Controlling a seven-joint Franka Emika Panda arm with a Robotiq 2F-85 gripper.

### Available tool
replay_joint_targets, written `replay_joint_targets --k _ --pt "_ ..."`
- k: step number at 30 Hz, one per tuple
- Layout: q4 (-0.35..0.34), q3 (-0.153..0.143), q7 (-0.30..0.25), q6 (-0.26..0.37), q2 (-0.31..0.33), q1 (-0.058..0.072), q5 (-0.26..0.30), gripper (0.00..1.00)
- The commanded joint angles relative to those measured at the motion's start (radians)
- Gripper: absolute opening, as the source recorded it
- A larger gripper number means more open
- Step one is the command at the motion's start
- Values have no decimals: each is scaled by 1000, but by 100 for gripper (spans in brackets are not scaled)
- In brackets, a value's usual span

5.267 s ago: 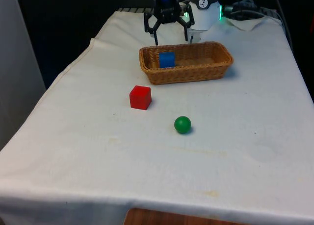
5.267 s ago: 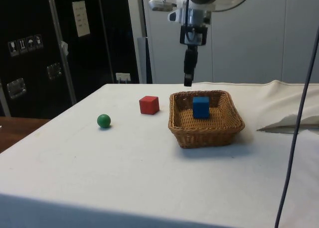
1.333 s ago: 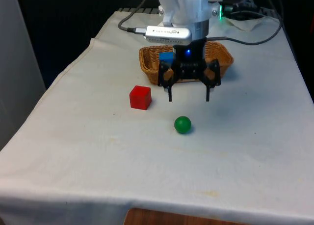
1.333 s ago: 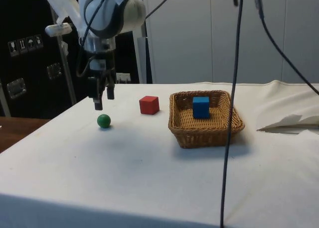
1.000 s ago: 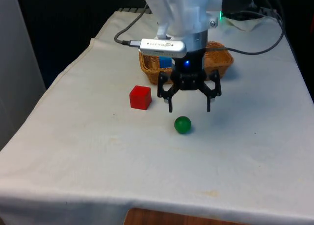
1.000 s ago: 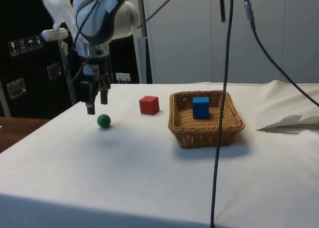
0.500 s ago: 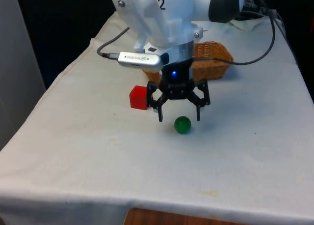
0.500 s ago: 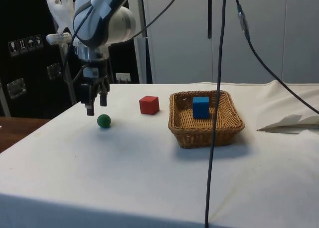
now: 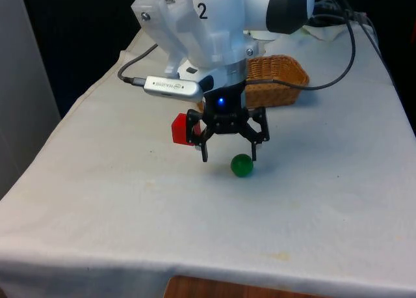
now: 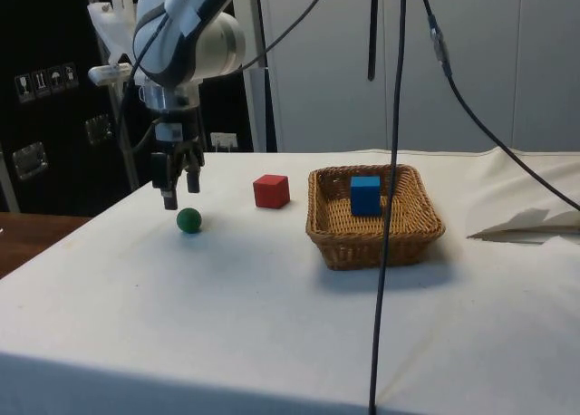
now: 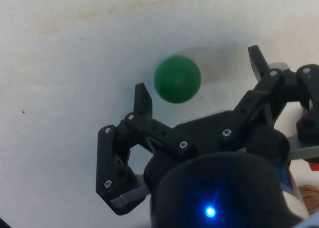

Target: Place all non-red objects into the basket.

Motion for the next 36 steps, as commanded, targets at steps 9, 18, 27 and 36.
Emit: replay_joint_targets --k 9,18,27,36 --pt "3 0 5 -10 9 0 0 100" --pt "2 1 12 -7 19 5 1 100" --pt "3 4 17 -10 32 7 1 100" --pt "3 5 18 -12 38 7 2 100"
